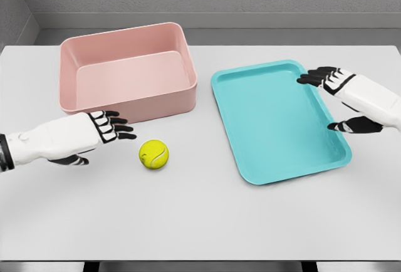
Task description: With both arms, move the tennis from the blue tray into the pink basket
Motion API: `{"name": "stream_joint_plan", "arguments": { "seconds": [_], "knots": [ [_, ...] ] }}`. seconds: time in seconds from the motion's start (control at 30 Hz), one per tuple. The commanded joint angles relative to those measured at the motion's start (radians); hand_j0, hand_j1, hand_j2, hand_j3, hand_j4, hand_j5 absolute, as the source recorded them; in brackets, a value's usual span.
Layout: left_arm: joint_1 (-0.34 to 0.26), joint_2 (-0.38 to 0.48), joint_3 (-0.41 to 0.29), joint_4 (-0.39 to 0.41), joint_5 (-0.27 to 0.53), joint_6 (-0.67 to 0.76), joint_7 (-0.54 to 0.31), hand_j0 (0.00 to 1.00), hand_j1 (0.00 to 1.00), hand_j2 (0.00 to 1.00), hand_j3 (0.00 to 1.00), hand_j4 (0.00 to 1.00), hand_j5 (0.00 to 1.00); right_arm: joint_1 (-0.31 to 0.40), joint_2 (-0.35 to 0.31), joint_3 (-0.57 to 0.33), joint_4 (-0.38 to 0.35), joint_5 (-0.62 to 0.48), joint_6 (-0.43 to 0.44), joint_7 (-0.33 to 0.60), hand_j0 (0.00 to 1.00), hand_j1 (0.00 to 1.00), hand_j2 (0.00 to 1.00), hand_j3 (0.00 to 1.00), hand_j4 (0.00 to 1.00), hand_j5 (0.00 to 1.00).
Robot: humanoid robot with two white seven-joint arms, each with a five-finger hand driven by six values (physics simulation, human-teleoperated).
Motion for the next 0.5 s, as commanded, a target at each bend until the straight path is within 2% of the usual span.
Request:
{"name": "stream_joint_plan", "arguments": {
  "seconds": [0.0,0.1,0.23,0.37,0.47],
  "knots": [
    [-0.002,-0.027,-0.029,-0.005,-0.007,0.001,-0.001,1.0,1.0,1.0,1.0,1.0,1.0,0.002,0.027,-0.02,-0.002,-0.01,0.003,-0.001,1.0,1.0,1.0,1.0,1.0,1.0],
    [-0.031,-0.057,-0.041,-0.001,-0.022,0.001,-0.001,1.0,1.0,1.0,1.0,1.0,1.0,0.014,0.028,-0.031,0.01,-0.01,0.003,-0.001,1.0,1.0,1.0,1.0,1.0,1.0],
    [-0.035,-0.1,-0.047,-0.001,-0.061,0.001,0.001,1.0,1.0,1.0,1.0,1.0,1.0,0.034,0.028,-0.032,0.015,-0.033,0.003,-0.001,1.0,1.0,1.0,1.0,1.0,1.0],
    [-0.089,-0.125,-0.099,0.006,-0.065,0.001,-0.001,1.0,1.0,1.0,1.0,1.0,1.0,0.052,0.027,-0.038,0.02,-0.059,0.003,-0.001,1.0,1.0,1.0,1.0,1.0,1.0],
    [-0.095,-0.126,-0.115,0.007,-0.078,0.001,-0.004,1.0,1.0,1.0,1.0,1.0,1.0,0.058,0.027,-0.038,0.016,-0.062,0.003,-0.001,1.0,1.0,1.0,1.0,1.0,1.0]
  ]
}}
